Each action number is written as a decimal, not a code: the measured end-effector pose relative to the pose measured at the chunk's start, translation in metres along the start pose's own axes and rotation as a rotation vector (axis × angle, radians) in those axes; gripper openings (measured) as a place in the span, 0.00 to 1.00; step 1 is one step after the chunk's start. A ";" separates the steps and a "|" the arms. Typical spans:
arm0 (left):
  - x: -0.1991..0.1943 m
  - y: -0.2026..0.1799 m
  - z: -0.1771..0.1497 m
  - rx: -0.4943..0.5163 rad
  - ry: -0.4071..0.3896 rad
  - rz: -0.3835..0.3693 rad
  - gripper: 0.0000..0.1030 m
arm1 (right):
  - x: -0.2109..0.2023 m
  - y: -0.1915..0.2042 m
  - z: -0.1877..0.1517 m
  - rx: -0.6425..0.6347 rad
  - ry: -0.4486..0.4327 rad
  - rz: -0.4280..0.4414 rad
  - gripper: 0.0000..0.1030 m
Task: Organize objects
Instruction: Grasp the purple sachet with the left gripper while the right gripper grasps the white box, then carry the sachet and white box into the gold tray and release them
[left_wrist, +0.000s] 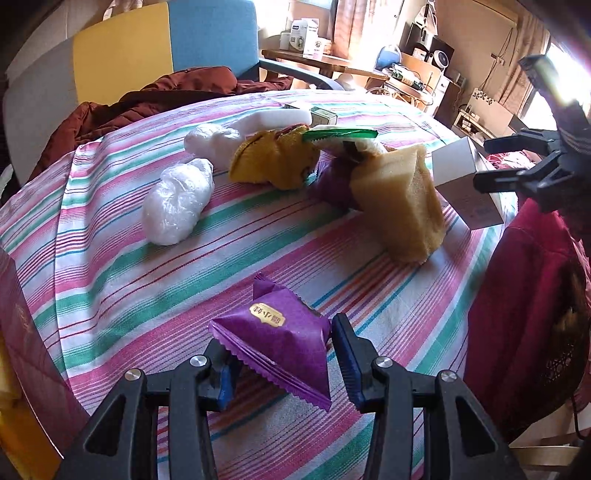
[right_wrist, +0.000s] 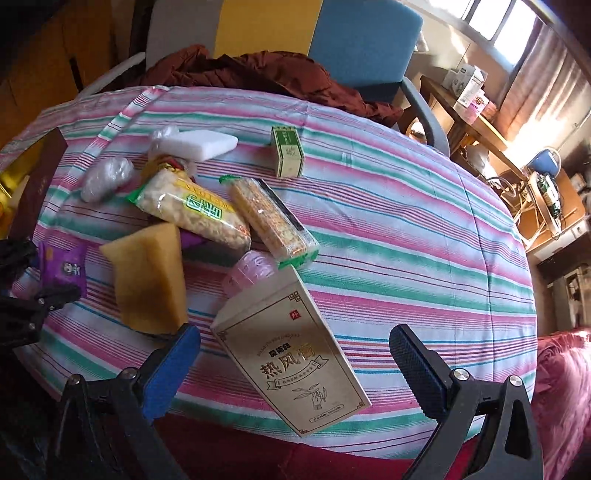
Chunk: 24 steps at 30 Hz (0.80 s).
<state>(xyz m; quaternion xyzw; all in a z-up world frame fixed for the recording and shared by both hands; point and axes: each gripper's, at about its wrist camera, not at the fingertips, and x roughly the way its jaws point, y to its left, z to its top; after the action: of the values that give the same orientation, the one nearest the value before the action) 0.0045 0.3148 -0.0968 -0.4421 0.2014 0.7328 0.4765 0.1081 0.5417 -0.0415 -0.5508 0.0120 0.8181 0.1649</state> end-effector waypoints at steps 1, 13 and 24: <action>0.002 0.003 0.002 0.001 -0.001 0.002 0.45 | 0.002 -0.002 -0.001 0.011 0.004 0.010 0.73; -0.024 0.006 -0.005 -0.057 -0.046 -0.016 0.42 | -0.070 -0.013 -0.005 0.201 -0.213 0.022 0.50; -0.107 0.049 -0.026 -0.219 -0.184 0.043 0.42 | -0.104 0.109 0.044 0.072 -0.361 0.286 0.50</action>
<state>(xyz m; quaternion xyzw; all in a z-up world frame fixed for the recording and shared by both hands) -0.0099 0.2181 -0.0266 -0.4179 0.0852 0.7978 0.4262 0.0729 0.4207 0.0524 -0.3820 0.0891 0.9175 0.0664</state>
